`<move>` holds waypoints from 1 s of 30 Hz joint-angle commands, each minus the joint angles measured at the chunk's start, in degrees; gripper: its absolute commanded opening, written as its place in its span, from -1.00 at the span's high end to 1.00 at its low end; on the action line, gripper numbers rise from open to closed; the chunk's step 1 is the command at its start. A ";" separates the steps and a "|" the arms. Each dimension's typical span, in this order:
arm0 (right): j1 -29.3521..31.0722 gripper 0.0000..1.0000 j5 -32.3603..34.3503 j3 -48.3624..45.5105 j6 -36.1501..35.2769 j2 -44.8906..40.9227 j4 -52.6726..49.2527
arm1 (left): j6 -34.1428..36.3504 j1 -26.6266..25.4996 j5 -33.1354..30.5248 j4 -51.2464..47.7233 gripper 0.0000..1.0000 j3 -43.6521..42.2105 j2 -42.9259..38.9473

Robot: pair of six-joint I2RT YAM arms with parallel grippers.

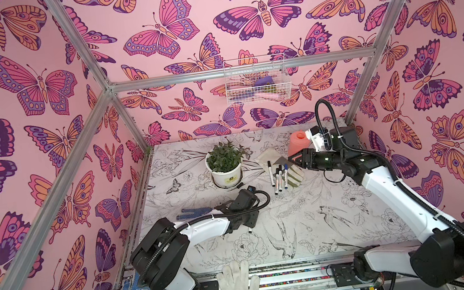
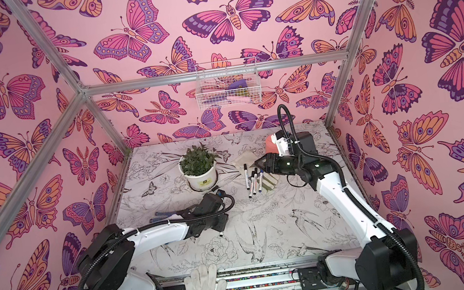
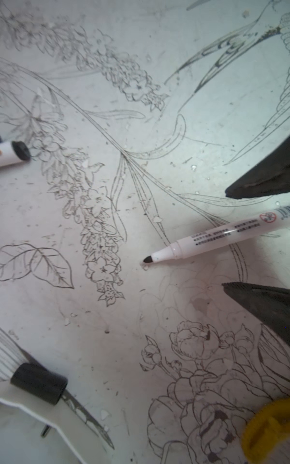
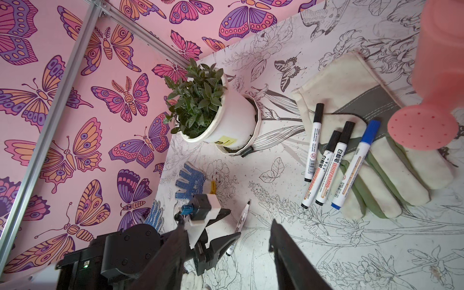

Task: Insert the pens into the pen caps
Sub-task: 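Grasp another uncapped white marker with the left gripper and lift upright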

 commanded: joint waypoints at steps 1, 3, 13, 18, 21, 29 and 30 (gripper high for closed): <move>0.44 -0.12 0.47 0.86 0.28 -0.17 1.25 | 0.74 -1.67 -2.26 -8.58 -0.14 1.73 2.15; 0.51 -0.12 0.47 0.56 0.59 -0.33 1.51 | -0.33 -2.08 -2.26 -11.11 -0.09 2.67 3.53; 1.23 -0.11 0.86 -1.13 2.33 0.70 3.93 | -0.67 -2.17 1.86 -9.60 0.84 6.80 9.38; 3.85 -0.11 2.60 -1.93 0.80 2.32 2.78 | -0.39 0.92 3.89 -0.57 1.00 6.26 2.56; 6.70 -0.11 1.99 -1.75 -0.88 3.93 1.80 | -4.21 3.53 7.03 14.18 1.00 1.62 -4.67; 13.46 -0.10 -0.49 1.74 -3.89 8.63 0.91 | -9.24 4.07 10.90 33.21 1.00 -1.75 -9.23; 13.91 -0.09 -0.41 2.23 -3.86 9.26 0.89 | -9.28 4.07 11.35 33.46 1.00 -1.57 -9.03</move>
